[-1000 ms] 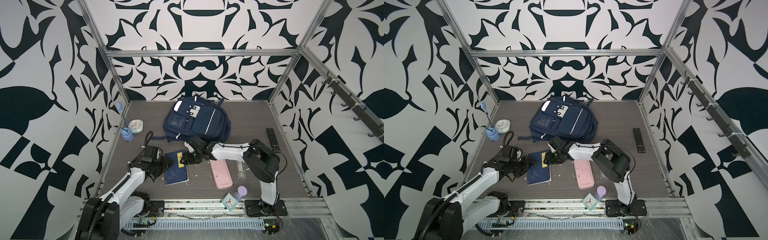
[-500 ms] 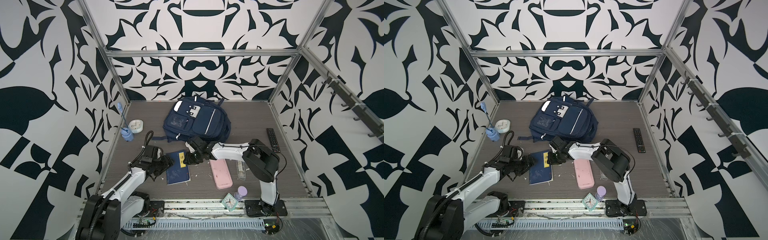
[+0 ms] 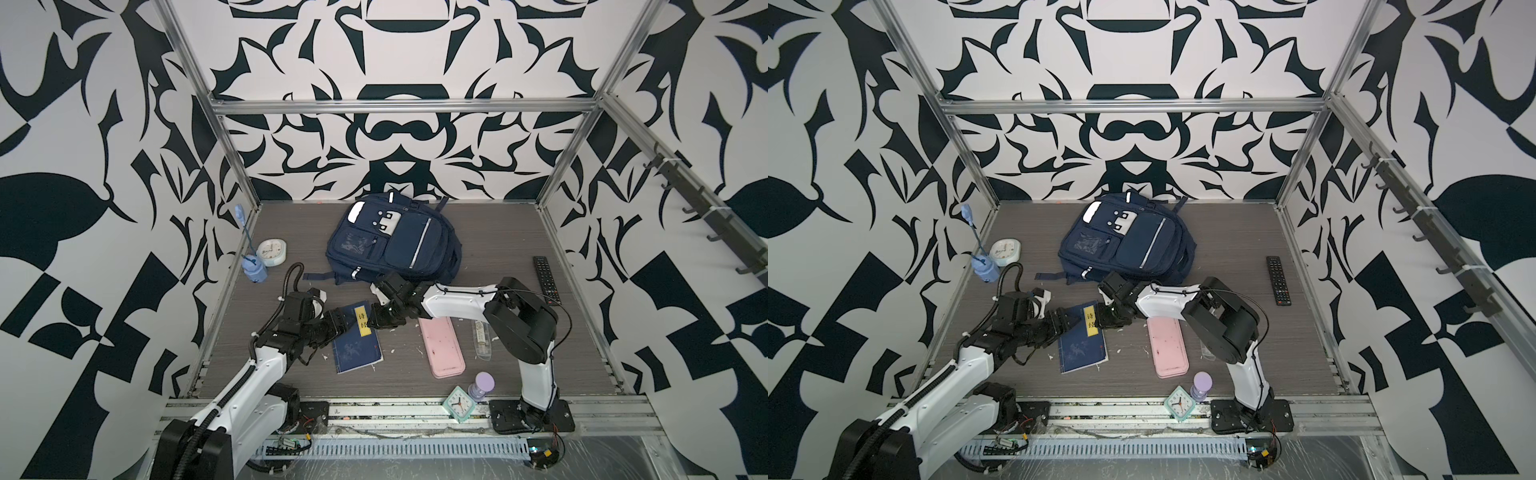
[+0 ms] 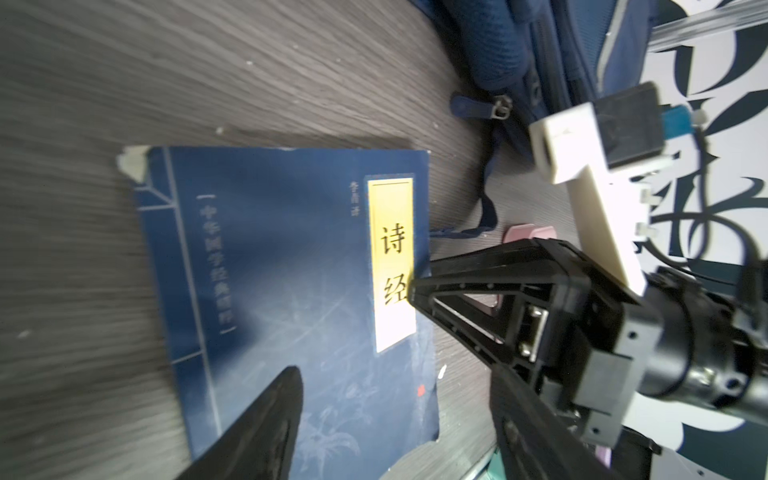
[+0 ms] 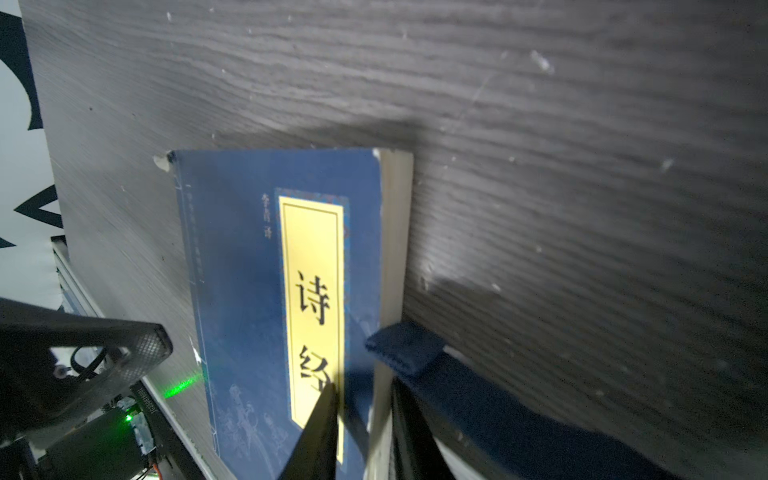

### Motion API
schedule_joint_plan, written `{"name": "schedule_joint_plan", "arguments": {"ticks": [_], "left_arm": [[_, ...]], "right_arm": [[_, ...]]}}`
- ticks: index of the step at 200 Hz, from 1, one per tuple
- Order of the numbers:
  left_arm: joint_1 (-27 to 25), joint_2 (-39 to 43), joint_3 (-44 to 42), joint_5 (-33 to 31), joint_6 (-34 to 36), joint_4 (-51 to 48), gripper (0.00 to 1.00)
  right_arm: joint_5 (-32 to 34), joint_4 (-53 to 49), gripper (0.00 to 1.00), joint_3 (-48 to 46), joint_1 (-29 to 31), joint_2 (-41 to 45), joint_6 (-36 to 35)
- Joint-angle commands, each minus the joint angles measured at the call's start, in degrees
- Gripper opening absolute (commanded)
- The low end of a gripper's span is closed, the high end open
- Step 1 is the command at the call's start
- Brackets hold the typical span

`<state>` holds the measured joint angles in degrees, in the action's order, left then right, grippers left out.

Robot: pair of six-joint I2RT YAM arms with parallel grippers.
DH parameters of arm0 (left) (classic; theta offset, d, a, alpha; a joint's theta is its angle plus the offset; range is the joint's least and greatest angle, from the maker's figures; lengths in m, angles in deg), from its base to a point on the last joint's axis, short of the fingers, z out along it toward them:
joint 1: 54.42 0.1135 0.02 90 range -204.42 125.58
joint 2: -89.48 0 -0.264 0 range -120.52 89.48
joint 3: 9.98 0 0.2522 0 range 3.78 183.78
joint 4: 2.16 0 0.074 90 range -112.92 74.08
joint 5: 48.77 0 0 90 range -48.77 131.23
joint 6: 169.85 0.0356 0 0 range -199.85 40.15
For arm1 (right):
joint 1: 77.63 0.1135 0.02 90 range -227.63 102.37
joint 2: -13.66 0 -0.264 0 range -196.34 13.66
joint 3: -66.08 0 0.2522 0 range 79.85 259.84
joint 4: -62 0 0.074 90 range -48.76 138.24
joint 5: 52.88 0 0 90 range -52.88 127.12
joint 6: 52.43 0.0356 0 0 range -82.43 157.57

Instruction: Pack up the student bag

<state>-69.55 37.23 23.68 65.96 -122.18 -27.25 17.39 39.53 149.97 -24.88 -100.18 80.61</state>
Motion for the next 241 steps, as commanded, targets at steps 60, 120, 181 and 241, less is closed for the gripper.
{"name": "schedule_joint_plan", "arguments": {"ticks": [60, 120, 181, 241], "left_arm": [[-0.07, -3.49, 6.74, -15.86, 2.94, -19.58, 0.74], [-0.07, -9.49, 6.53, -16.24, 1.93, -18.12, 0.74], [-0.07, -13.63, 5.09, -7.89, 3.08, -11.62, 0.74], [-0.07, -9.44, 2.06, -0.52, 1.21, -2.75, 0.74]], "right_arm": [[1.08, -4.11, 0.26, 0.01, 0.55, -0.95, -1.23], [1.27, -4.31, 0.26, 0.08, 0.55, -0.62, -1.37], [1.44, -4.21, 0.26, -0.26, 0.56, -0.62, -1.12], [1.27, -3.95, 0.26, -0.56, 0.52, -0.68, -0.99]]}}
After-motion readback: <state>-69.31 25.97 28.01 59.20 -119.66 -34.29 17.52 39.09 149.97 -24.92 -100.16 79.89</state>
